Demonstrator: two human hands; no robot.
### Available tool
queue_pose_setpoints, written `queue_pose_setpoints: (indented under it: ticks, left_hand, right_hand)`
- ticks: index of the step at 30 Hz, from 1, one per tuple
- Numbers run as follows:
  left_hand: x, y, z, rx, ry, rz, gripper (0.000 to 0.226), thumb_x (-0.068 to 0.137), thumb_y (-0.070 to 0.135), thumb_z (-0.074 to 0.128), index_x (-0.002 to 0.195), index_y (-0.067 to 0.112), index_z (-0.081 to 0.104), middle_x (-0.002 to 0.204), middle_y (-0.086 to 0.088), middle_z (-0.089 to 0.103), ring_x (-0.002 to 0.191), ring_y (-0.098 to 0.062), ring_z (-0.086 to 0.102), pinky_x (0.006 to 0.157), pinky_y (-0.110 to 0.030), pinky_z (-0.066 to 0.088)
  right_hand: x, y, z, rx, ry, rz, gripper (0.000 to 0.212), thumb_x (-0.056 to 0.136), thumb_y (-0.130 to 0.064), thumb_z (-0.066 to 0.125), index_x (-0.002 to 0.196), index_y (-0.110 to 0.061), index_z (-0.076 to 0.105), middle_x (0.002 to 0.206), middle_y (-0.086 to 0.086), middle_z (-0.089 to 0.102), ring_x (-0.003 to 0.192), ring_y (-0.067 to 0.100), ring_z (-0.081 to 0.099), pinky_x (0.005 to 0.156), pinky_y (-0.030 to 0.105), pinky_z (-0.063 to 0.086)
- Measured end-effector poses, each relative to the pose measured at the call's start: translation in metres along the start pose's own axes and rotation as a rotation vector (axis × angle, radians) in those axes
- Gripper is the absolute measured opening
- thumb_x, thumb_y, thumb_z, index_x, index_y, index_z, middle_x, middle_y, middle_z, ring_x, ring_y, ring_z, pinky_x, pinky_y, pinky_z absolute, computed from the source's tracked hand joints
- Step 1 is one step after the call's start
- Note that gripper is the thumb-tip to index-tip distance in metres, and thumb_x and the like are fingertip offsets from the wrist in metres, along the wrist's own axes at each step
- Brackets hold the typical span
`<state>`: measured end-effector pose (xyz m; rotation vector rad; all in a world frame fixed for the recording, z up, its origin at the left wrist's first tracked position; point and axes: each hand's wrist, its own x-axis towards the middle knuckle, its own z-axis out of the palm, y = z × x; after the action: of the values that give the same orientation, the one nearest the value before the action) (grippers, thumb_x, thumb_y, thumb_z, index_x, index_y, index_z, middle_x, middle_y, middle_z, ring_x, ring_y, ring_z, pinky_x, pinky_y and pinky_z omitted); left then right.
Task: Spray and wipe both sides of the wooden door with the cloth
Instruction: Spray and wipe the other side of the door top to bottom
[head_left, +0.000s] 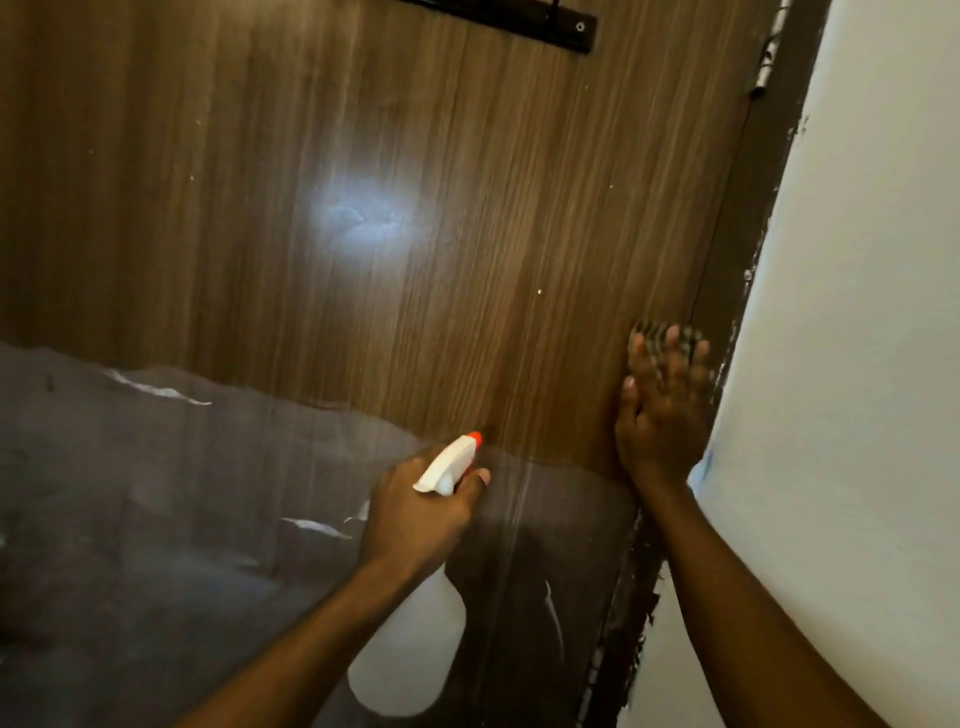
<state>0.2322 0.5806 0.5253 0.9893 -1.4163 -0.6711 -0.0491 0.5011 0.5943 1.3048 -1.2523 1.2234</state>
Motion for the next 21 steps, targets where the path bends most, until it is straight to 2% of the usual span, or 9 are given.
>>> queue_pose_setpoints:
  ticks: [2, 3, 7, 9, 11, 14, 18, 19, 21]
  left_hand:
    - [-0.006, -0.005, 0.004, 0.049, 0.01, 0.016, 0.051, 0.079, 0.043, 0.069, 0.124, 0.022, 0.056, 0.113, -0.003, 0.066, 0.097, -0.022, 0.065, 0.083, -0.044, 0.057]
    - [-0.008, -0.006, 0.006, 0.077, 0.019, 0.022, 0.051, 0.08, 0.042, 0.068, 0.124, 0.02, 0.056, 0.114, -0.003, 0.066, 0.099, -0.021, 0.064, 0.085, -0.043, 0.056]
    - [-0.016, -0.008, 0.014, 0.114, 0.04, 0.036, 0.047, 0.082, 0.036, 0.068, 0.122, 0.014, 0.058, 0.114, -0.006, 0.066, 0.102, -0.02, 0.063, 0.089, -0.035, 0.052]
    - [-0.02, -0.012, 0.019, 0.136, 0.042, 0.038, 0.046, 0.083, 0.034, 0.068, 0.122, 0.013, 0.058, 0.112, -0.005, 0.067, 0.101, -0.02, 0.063, 0.083, -0.029, 0.052]
    - [-0.029, -0.02, 0.022, 0.169, 0.048, 0.025, 0.046, 0.083, 0.035, 0.068, 0.123, 0.013, 0.058, 0.11, -0.005, 0.067, 0.097, -0.02, 0.065, 0.079, -0.029, 0.054]
    - [-0.039, -0.034, 0.019, 0.24, 0.045, -0.02, 0.051, 0.081, 0.037, 0.069, 0.125, 0.015, 0.056, 0.113, -0.004, 0.066, 0.099, -0.02, 0.063, 0.081, -0.029, 0.054]
    - [-0.045, -0.049, 0.012, 0.298, 0.05, -0.074, 0.048, 0.078, 0.037, 0.073, 0.119, 0.018, 0.058, 0.109, -0.001, 0.066, 0.092, -0.014, 0.062, 0.08, -0.029, 0.054]
    - [-0.046, -0.053, 0.01, 0.285, 0.06, -0.087, 0.047, 0.078, 0.036, 0.073, 0.118, 0.018, 0.059, 0.108, -0.002, 0.067, 0.092, -0.015, 0.063, 0.081, -0.032, 0.056]
    - [-0.048, -0.058, 0.004, 0.241, 0.086, -0.116, 0.048, 0.078, 0.035, 0.073, 0.12, 0.019, 0.059, 0.11, -0.002, 0.067, 0.096, -0.019, 0.064, 0.085, -0.038, 0.056]
  right_hand:
    - [0.017, -0.024, 0.005, -0.009, -0.002, 0.053, 0.051, 0.104, -0.032, 0.041, 0.154, -0.027, 0.037, 0.164, 0.006, 0.026, 0.154, 0.032, 0.012, 0.122, 0.055, 0.017]
    - [0.016, -0.036, 0.008, -0.001, -0.004, 0.014, 0.051, 0.104, -0.034, 0.041, 0.154, -0.027, 0.038, 0.164, 0.005, 0.027, 0.153, 0.033, 0.014, 0.122, 0.054, 0.016]
    - [-0.064, -0.037, 0.016, -0.001, -0.164, -0.455, 0.051, 0.103, -0.039, 0.041, 0.153, -0.029, 0.039, 0.163, 0.006, 0.027, 0.152, 0.034, 0.019, 0.121, 0.054, 0.018]
    - [-0.109, -0.012, 0.013, -0.014, -0.228, -0.606, 0.056, 0.1, -0.038, 0.047, 0.154, -0.03, 0.036, 0.164, 0.006, 0.026, 0.152, 0.034, 0.018, 0.121, 0.055, 0.02]
    - [-0.134, 0.014, 0.011, -0.018, -0.228, -0.594, 0.061, 0.095, -0.034, 0.055, 0.154, -0.031, 0.036, 0.163, 0.006, 0.027, 0.152, 0.033, 0.018, 0.121, 0.054, 0.019]
    - [-0.135, 0.022, 0.005, -0.005, -0.172, -0.372, 0.058, 0.096, -0.031, 0.056, 0.151, -0.03, 0.04, 0.162, 0.006, 0.03, 0.152, 0.032, 0.019, 0.122, 0.053, 0.017]
    - [-0.103, -0.017, 0.005, -0.011, -0.123, -0.095, 0.051, 0.103, -0.033, 0.045, 0.153, -0.027, 0.04, 0.163, 0.008, 0.026, 0.152, 0.036, 0.014, 0.123, 0.053, 0.011]
    - [-0.102, -0.031, 0.009, -0.004, -0.131, -0.112, 0.051, 0.102, -0.034, 0.046, 0.153, -0.027, 0.04, 0.163, 0.008, 0.026, 0.152, 0.036, 0.013, 0.123, 0.053, 0.01]
    - [-0.118, -0.047, 0.017, 0.014, -0.163, -0.325, 0.054, 0.099, -0.034, 0.05, 0.152, -0.029, 0.042, 0.163, 0.006, 0.026, 0.152, 0.034, 0.014, 0.123, 0.053, 0.012]
